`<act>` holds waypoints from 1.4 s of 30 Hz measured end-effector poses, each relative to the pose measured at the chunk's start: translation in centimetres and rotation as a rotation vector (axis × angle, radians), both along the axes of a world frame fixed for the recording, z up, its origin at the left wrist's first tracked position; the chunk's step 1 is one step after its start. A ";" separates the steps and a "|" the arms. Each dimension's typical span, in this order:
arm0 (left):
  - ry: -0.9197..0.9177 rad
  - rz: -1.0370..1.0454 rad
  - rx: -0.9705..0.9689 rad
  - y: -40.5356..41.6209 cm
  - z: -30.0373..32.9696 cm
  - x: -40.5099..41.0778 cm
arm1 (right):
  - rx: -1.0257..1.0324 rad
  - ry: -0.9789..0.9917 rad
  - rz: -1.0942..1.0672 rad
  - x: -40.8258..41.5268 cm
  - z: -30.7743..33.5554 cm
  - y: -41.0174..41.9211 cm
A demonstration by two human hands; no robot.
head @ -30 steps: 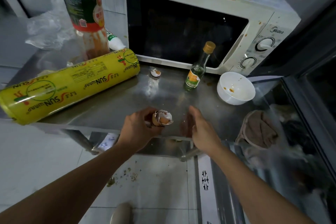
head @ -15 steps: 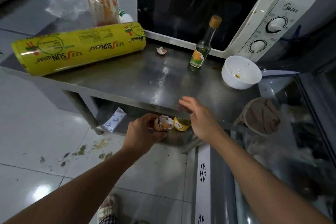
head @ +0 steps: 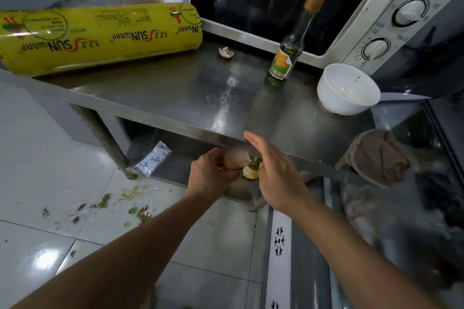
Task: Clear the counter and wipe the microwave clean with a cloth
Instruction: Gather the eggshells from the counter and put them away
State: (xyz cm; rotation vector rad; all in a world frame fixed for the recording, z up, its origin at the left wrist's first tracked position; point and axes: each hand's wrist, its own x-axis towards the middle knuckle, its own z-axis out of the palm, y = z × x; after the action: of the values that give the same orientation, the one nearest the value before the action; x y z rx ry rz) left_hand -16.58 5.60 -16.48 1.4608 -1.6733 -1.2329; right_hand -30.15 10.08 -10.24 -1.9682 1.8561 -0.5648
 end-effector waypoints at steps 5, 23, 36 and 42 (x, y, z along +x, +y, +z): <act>0.001 -0.001 -0.015 0.2 0.3 0.1 | -0.049 -0.086 -0.002 0.9 0.0 1.3; -0.071 -0.071 -0.153 -1.3 8.0 3.1 | -0.223 -0.078 -0.335 3.3 7.4 -2.3; -0.040 -0.034 -0.130 -11.1 12.3 5.5 | -0.036 0.015 -0.413 2.0 9.2 -13.9; -0.095 -0.029 -0.166 -16.5 11.8 7.0 | 0.111 0.063 -0.508 2.6 6.7 -20.9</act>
State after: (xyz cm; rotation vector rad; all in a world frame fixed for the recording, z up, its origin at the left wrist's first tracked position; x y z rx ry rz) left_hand -9.57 -10.85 -4.71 1.4174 -1.8195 -1.0273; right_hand -27.59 -10.79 -3.51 -1.4546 2.3844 -0.5260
